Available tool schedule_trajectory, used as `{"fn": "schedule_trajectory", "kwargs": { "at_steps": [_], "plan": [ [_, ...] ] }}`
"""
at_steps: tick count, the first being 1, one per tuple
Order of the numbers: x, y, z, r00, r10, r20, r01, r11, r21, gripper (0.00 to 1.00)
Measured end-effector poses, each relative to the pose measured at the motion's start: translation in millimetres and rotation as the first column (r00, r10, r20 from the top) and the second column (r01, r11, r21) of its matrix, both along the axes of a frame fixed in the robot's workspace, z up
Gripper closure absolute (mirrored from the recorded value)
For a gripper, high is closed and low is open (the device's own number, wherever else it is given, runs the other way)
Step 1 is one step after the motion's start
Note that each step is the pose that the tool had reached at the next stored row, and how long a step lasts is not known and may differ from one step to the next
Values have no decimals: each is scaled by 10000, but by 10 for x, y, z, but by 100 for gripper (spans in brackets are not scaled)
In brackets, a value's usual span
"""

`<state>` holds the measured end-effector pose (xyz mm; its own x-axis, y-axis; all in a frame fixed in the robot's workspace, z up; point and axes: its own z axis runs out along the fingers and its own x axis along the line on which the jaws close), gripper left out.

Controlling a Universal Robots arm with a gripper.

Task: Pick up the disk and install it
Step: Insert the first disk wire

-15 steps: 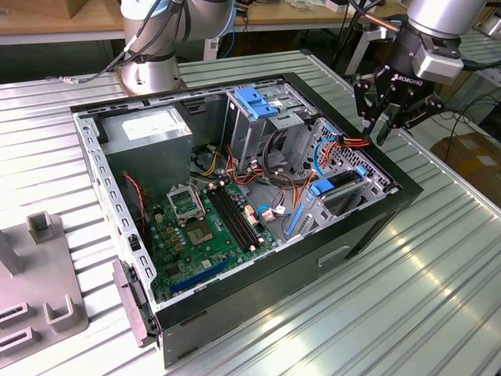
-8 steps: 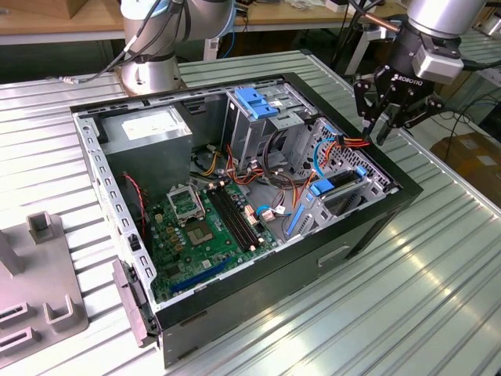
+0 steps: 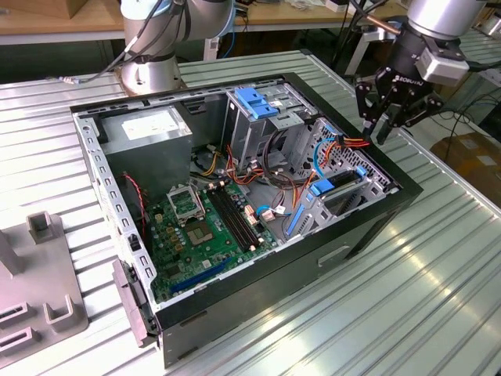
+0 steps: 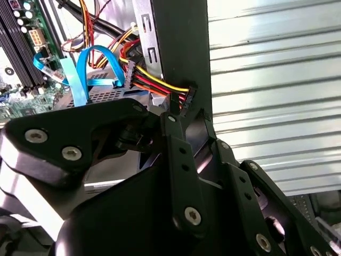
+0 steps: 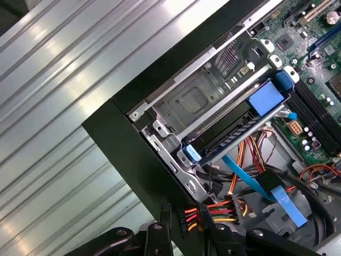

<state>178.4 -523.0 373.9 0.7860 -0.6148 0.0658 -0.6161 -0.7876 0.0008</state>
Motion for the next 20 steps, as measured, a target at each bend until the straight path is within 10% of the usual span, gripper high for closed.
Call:
{"fn": "schedule_trajectory", "kwargs": {
  "at_steps": [16, 20],
  "plan": [
    [26, 49, -73, 9956, 941, 21, -941, 9956, -3, 67],
    [26, 49, -74, 9956, 941, 21, -941, 9956, -4, 82]
  ]
}}
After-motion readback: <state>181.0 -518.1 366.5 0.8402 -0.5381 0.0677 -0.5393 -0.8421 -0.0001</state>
